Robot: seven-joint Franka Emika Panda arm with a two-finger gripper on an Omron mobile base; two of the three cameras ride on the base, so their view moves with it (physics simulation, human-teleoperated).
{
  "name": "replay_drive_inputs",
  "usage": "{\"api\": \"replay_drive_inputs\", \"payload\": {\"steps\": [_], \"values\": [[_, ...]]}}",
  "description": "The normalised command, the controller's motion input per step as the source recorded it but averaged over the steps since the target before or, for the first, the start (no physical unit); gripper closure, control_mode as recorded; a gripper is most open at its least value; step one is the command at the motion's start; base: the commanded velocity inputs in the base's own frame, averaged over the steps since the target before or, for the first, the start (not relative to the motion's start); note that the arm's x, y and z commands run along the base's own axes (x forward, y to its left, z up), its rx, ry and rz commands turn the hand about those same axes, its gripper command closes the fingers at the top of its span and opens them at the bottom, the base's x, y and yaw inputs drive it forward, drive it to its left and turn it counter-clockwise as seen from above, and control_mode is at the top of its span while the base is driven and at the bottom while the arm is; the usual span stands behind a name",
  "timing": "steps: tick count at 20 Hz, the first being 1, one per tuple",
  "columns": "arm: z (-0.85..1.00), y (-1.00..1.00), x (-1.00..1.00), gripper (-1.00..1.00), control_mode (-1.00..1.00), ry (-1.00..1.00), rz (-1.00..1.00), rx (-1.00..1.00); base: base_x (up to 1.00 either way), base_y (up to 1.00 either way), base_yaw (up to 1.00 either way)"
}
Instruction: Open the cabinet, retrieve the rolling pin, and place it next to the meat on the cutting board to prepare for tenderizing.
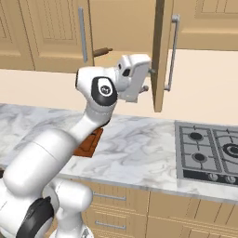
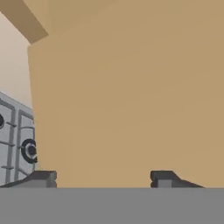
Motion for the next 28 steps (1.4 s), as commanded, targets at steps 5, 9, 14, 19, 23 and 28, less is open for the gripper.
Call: {"api": "replay_drive_inputs", "payload": {"steps": [5,9,14,19,23,28], "values": [[-0.02,-0.07,-0.1,-1.0,-1.0,-0.01,0.01,-0.01,0.0,0.0,0.0],[-0.04,0.96,-0.12,-1.0,-1.0,-0.11,0.0,-0.04,0.0,0.0,0.0],[0.0,1.0,0.0,-1.0,-1.0,-0.22,0.0,0.0,0.0,0.0,0.0],[0.0,0.95,-0.02,-1.0,-1.0,-0.32,0.0,0.01,0.0,0.0,0.0],[0.0,0.91,-0.13,-1.0,-1.0,-0.37,0.03,0.08,0.0,0.0,0.0],[0.0,0.68,-0.02,-1.0,-1.0,-0.36,0.16,0.15,0.0,0.0,0.0]]}}
